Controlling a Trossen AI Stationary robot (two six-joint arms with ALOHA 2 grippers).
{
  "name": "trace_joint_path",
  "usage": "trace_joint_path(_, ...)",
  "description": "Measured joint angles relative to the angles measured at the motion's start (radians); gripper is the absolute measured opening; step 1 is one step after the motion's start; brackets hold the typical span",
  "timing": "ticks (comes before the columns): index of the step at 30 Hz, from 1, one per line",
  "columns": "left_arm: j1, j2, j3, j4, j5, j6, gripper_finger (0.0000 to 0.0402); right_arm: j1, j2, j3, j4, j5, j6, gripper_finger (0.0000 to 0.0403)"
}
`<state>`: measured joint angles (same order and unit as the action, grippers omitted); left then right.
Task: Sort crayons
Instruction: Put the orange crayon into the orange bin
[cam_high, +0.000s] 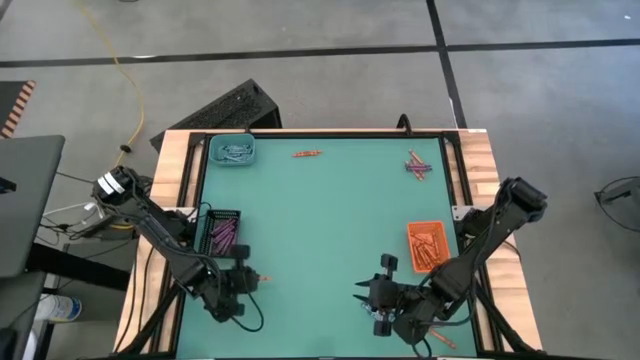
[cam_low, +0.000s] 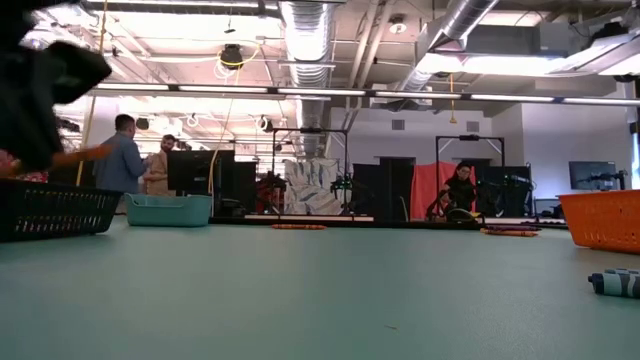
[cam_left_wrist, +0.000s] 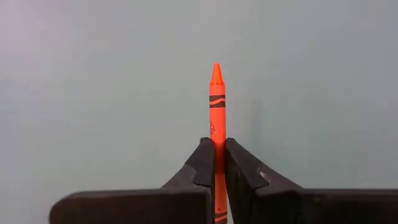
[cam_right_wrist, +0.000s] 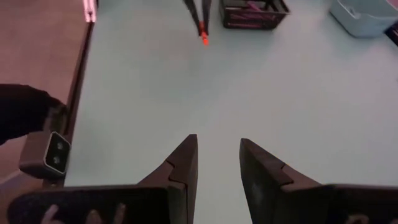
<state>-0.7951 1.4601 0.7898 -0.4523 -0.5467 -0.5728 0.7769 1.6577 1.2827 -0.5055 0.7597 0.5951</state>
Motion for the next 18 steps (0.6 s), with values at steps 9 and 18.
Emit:
trace_joint_path(9, -0.001, -0.001, 0.039, 0.162, -0.121, 0.173, 0.0, -0.028, 0.136, 0.0, 0.196, -0.027, -0.213, 0.0113)
trace_joint_path(18, -0.001, -0.002, 0.039, 0.457, -0.18, 0.421, 0.0, -0.056, 0.228, 0.0, 0.608, -0.027, -0.548, 0.0113)
